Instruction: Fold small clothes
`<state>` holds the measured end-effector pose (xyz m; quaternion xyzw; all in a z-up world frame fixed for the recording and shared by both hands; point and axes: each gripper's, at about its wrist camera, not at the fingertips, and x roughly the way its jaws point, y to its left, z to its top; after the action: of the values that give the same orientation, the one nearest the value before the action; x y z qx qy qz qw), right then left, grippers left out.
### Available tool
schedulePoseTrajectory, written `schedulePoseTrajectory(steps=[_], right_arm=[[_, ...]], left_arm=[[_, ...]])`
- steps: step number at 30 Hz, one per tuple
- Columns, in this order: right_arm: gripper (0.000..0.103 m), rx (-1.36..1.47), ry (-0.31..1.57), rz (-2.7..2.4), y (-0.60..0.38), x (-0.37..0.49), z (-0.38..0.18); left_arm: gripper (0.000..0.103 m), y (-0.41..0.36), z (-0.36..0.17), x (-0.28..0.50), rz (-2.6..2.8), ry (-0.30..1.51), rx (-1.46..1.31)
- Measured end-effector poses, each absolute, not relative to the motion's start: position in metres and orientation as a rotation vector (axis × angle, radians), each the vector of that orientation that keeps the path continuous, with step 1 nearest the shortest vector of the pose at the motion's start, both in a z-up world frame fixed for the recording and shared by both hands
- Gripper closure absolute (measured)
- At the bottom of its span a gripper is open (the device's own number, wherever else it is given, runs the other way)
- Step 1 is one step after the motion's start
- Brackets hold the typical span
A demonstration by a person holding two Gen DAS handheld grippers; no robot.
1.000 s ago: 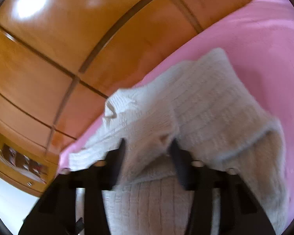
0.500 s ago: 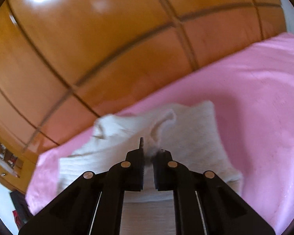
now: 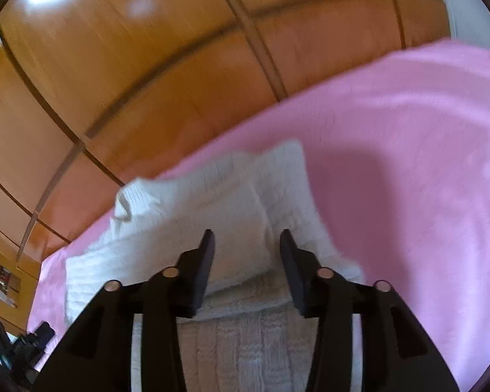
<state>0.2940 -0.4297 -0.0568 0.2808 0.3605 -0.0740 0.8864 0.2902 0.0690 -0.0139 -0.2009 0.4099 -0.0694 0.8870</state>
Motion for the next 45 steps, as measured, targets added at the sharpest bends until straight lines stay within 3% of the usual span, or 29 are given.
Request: schedulePoseTrajectory(steps=[6,13,20,24,28,32,45], right_arm=[[0.049,0.453,0.757,-0.056,-0.397,0.298,-0.037],[0.033,0.293,0.888,-0.095,-0.372,0.328,-0.070],[0.014,0.250,0.894,-0.083,-0.368,0.335,-0.088],[0.014,0.245,0.893,-0.084,-0.367,0.336,-0.090],[0.012,0.245,0.890,-0.084,-0.366,0.336,-0.089],[0.003,0.213,0.878,-0.098,-0.355,0.326,-0.077],[0.003,0.259,0.933,-0.121,-0.364,0.228,-0.071]], left_arm=[[0.057,0.047,-0.003,0.324,-0.186,0.818,-0.368],[0.057,0.007,-0.031,0.380,-0.197,0.885,-0.245],[0.057,0.007,-0.060,0.402,-0.131,0.911,-0.205],[0.055,0.008,-0.047,0.384,-0.082,0.914,-0.187],[0.044,0.012,-0.023,0.341,-0.078,0.852,-0.179],[0.035,0.010,-0.003,0.299,-0.094,0.794,-0.145],[0.034,0.015,0.002,0.211,-0.152,0.788,-0.109]])
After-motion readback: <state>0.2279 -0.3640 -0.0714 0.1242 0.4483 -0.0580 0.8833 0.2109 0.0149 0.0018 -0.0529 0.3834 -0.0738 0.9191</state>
